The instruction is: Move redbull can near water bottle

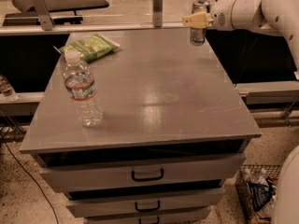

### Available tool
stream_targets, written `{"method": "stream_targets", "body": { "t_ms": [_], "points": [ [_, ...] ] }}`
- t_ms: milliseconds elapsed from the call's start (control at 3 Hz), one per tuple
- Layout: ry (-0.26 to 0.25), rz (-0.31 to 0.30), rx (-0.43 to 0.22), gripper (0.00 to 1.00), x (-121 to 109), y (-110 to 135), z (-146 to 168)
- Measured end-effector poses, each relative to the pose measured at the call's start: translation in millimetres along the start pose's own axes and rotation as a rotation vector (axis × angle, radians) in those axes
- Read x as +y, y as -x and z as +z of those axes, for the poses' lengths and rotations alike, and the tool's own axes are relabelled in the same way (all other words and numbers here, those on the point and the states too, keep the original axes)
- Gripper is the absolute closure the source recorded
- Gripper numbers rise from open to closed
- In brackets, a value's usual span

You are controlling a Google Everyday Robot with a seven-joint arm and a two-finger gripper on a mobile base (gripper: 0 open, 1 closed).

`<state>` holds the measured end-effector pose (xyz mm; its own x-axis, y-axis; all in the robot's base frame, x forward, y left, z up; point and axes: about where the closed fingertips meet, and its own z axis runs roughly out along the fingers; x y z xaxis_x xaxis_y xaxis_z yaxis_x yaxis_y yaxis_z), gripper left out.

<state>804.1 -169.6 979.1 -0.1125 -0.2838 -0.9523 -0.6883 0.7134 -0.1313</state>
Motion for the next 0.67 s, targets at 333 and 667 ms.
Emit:
{"method": "stream_targets", "body": {
  "t_ms": [333, 667],
  "points": [
    [0.111, 0.007, -0.004, 1.00, 31, -6, 7],
    [0.262, -0.018, -0.019, 1.00, 86, -9, 5]
  ]
}}
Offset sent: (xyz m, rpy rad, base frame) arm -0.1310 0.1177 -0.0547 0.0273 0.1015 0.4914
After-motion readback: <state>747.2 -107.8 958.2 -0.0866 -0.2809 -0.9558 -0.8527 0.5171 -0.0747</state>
